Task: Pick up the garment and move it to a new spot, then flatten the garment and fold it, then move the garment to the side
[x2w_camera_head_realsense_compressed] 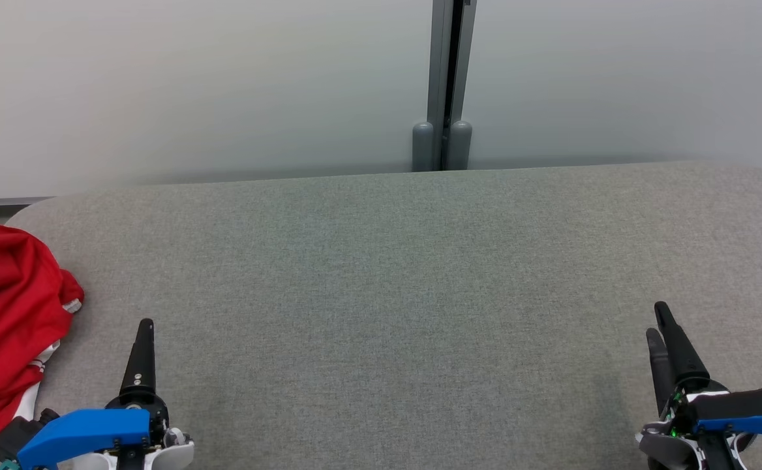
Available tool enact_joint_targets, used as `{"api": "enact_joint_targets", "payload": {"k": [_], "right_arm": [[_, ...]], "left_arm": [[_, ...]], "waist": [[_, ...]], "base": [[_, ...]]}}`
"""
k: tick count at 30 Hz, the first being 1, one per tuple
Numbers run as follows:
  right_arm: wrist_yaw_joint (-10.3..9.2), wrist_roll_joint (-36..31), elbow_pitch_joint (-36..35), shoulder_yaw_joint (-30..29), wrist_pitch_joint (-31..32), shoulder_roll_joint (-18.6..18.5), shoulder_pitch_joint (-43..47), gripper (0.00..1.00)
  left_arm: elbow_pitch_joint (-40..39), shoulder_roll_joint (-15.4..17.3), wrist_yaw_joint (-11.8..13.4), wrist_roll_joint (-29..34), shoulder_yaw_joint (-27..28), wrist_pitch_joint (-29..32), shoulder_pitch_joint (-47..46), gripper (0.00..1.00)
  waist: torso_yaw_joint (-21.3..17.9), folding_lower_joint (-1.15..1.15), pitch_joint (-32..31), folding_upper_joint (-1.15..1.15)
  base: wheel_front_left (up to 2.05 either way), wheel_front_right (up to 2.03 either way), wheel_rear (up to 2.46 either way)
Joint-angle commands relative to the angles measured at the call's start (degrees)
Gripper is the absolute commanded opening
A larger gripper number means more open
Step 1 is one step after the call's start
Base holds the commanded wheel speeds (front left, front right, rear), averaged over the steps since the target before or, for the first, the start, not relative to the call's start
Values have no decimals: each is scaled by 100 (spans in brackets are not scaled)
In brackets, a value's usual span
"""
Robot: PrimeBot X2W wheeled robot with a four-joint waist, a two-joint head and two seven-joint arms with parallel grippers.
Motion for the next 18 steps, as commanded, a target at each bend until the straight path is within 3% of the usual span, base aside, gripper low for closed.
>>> {"api": "enact_joint_targets", "payload": {"k": [1,18], "right_arm": [[8,-318,-72,26,-79,-98,-171,100],[10,-2134,45,348,-482,-233,-315,100]], "left_arm": [[-90,32,-5,349,-28,-76,-181,100],[-46,37,137,2402,-336,-478,-188,100]], "waist": [[-1,0,6,0],[12,0,40,0]], "base": [[0,0,0],[0,0,0]]}}
